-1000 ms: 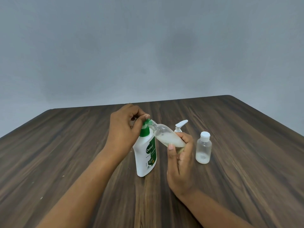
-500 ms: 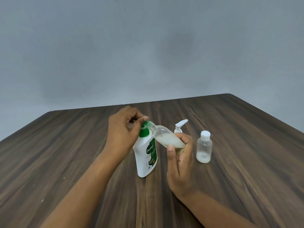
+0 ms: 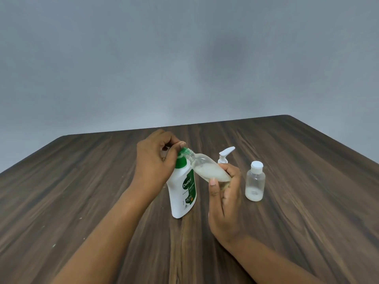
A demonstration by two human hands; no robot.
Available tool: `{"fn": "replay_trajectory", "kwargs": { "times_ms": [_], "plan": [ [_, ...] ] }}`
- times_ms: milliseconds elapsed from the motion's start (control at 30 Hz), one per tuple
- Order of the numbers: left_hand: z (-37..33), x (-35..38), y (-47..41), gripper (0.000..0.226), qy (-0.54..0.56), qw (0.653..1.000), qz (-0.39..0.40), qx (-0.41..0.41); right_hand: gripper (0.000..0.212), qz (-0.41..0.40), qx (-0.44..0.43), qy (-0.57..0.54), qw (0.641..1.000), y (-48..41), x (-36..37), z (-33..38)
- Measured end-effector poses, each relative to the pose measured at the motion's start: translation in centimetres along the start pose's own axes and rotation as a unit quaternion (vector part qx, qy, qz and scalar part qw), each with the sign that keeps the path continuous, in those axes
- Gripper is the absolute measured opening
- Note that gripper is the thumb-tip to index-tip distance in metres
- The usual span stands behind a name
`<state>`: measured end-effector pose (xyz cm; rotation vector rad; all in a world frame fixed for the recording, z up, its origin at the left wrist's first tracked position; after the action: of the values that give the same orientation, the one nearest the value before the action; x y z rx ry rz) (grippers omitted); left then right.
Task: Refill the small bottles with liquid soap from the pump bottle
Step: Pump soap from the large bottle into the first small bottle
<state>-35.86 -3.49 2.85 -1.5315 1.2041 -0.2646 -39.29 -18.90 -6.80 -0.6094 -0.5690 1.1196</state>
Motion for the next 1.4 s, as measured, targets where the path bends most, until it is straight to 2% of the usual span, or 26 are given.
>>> {"fn": "replay_trajectory", "kwargs": {
  "times_ms": [333,467,667,867,1200,1400],
  "plan": [
    [0.2,-0.4,-1.7,0.016,-0.010,0.999,0.043,-0.003,0.022,-0.004,-0.014,0.022,1.000,-0.3,0.1,0.4],
    [0.1,0.1,-0.7,0.014,0.003,1.000,0.030,0.001,0.020,-0.012,-0.010,-0.016,1.000,-0.3,-0.4,0.0],
    [-0.2,-0.2,-0.6,0.015,0.008,1.000,0.015,0.002,0.018,-0.015,-0.034,-0.002,0.999,-0.2,-0.5,0.7],
    [-0.2,0.0,-2.1,0.021,-0.022,0.997,0.077,0.000,0.018,-0.012,-0.030,-0.001,0.999,-0.5,-0.1,0.6],
    [-0.1,0.0,-0.8,0.013,-0.002,1.000,0.026,-0.001,0.019,-0.006,-0.024,0.005,1.000,-0.2,-0.2,0.4],
    [-0.4,0.0,-2.0,0.016,-0.025,0.997,0.074,0.011,0.020,-0.005,-0.028,0.016,0.999,-0.3,0.1,0.5]
  ]
}}
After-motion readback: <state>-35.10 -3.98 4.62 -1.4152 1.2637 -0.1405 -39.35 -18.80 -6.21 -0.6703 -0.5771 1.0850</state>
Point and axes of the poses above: each hand's wrist, its own y-axis away from the middle knuckle, its own x-axis out of the palm, z = x × y, the point moved 10 cm from there along -y, towards the middle knuckle, and after that the axes turned 9 degrees about x, right-handed, at the moved point
